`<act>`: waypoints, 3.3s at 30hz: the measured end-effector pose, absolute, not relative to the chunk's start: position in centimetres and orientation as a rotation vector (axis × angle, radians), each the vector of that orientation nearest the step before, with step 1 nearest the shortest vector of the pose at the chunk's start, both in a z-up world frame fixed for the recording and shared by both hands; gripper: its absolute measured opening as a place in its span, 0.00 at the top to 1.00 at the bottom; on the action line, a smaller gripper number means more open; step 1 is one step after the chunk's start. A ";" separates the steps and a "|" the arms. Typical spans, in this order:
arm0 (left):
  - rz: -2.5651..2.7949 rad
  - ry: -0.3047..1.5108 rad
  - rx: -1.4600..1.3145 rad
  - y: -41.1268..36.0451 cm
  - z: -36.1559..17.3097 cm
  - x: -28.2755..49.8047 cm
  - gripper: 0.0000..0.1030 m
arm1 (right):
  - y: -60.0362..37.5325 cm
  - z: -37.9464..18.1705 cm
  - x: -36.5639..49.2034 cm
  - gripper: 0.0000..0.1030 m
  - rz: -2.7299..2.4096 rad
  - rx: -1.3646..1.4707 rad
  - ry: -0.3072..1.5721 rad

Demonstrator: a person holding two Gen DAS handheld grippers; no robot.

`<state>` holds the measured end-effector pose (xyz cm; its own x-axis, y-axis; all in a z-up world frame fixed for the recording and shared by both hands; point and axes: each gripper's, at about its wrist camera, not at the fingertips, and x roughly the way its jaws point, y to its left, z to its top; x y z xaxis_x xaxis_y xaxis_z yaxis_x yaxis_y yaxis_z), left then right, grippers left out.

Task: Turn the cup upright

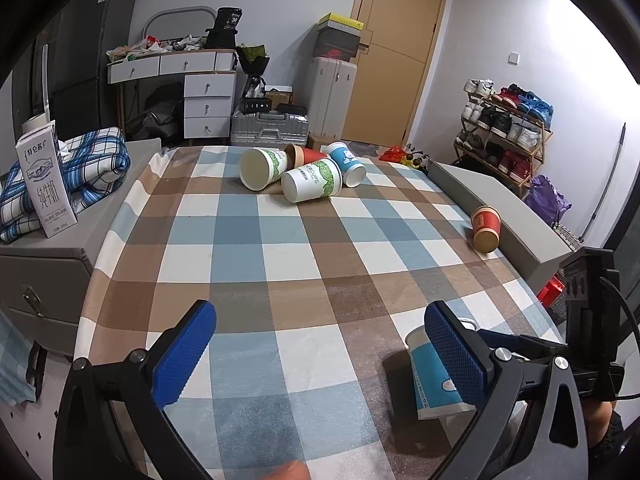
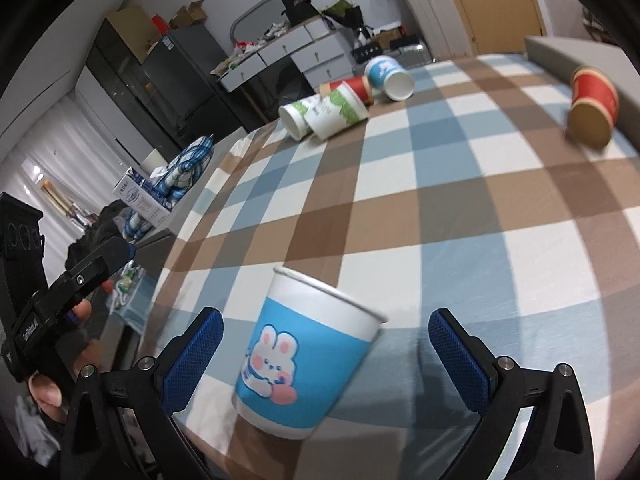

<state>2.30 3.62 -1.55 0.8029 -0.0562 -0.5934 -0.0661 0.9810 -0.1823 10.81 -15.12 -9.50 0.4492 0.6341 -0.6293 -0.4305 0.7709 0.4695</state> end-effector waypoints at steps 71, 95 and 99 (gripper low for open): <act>0.101 0.698 -0.267 7.1 -3.4 3.2 0.02 | -5.4 -7.8 13.0 0.28 0.375 -0.347 0.534; -0.023 0.629 -0.132 1.5 -1.1 1.9 0.01 | -16.2 -2.7 5.8 0.00 0.606 -0.048 0.402; -0.034 0.634 -0.110 0.6 -1.4 2.0 0.02 | -16.2 -2.7 5.8 0.00 0.608 -0.048 0.405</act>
